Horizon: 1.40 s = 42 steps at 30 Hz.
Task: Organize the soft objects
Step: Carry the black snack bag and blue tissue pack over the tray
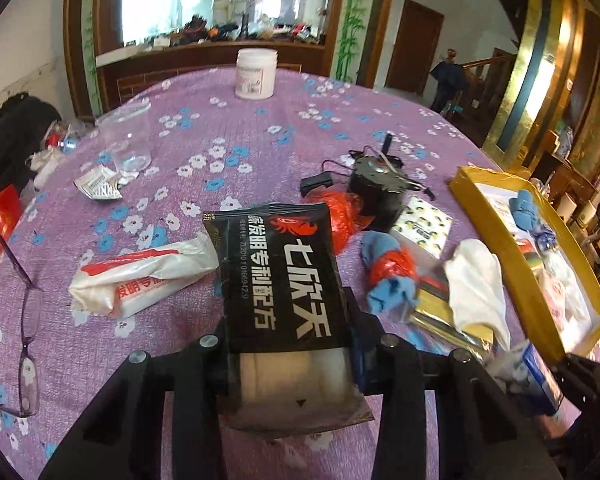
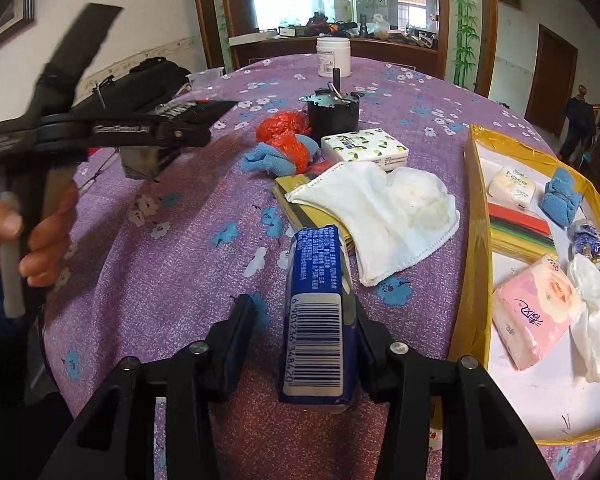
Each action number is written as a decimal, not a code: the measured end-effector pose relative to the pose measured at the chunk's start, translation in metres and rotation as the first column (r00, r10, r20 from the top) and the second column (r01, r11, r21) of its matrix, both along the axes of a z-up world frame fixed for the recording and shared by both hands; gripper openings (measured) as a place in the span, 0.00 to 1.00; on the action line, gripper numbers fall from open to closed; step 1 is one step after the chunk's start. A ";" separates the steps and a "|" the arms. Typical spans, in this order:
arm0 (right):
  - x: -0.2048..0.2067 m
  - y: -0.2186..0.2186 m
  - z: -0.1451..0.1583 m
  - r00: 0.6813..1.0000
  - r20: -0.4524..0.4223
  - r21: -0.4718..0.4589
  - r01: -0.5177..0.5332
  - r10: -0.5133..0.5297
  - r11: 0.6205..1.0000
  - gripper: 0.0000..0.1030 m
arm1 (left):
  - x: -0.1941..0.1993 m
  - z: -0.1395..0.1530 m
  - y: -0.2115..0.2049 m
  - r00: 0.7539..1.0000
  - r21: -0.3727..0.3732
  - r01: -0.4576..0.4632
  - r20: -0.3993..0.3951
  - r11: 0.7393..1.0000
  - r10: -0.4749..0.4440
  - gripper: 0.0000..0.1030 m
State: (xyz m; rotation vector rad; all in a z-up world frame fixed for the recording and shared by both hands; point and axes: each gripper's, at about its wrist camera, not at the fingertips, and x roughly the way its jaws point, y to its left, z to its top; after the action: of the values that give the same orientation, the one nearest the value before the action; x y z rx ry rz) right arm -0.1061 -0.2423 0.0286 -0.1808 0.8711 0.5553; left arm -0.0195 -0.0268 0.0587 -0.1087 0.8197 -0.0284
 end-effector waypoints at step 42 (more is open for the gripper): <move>-0.023 -0.006 0.037 0.971 0.222 -0.124 0.116 -0.086 0.985 0.21 | -0.021 0.015 -0.057 0.991 0.048 0.112 0.069 0.993 -0.115 0.36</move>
State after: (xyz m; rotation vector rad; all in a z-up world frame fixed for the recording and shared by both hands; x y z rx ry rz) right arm -0.1291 -0.2482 0.0654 -0.3138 0.7018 0.3724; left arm -0.0402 -0.0838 0.0734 -0.0198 0.7537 -0.1207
